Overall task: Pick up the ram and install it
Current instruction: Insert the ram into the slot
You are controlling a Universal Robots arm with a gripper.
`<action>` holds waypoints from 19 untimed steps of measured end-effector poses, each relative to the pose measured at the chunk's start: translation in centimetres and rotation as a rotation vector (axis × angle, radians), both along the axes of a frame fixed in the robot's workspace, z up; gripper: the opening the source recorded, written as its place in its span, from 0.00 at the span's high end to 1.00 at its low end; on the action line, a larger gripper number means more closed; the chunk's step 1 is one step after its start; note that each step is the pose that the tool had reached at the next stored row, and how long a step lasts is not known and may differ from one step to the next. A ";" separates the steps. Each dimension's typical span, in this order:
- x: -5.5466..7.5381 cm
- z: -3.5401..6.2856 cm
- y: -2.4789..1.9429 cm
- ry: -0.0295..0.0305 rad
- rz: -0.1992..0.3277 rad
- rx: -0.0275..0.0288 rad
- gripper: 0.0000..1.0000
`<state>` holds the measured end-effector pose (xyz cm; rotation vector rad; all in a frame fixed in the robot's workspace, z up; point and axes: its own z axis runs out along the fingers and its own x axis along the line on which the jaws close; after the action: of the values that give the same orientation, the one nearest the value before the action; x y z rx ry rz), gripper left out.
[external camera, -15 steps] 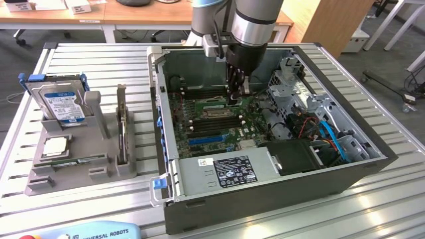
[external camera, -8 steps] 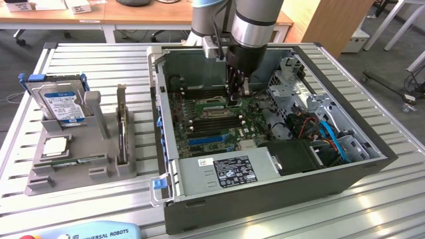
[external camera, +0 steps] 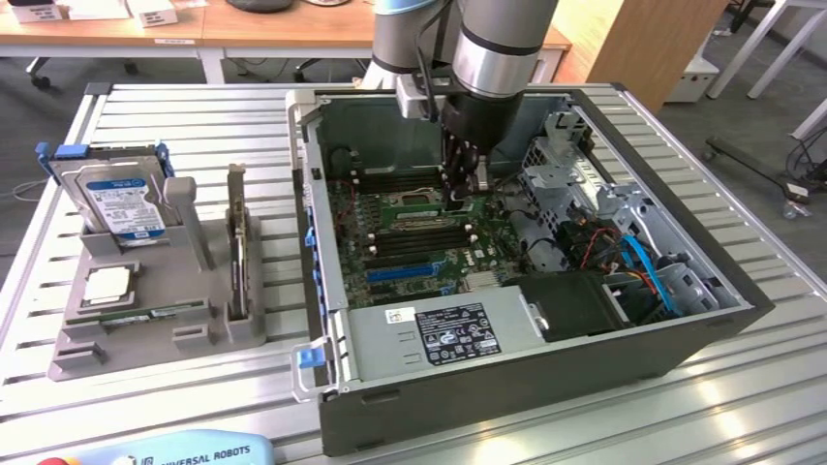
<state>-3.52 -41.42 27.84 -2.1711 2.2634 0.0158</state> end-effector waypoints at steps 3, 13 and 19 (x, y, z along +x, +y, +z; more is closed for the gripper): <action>0.0 -0.08 0.00 -0.0001 0.001 0.0002 0.88; 0.0 -0.83 -0.01 0.0000 0.009 -0.0003 0.88; 0.0 -1.62 0.00 0.0000 0.011 -0.0002 0.88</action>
<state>-3.51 -41.42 26.22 -2.1835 2.2517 0.0156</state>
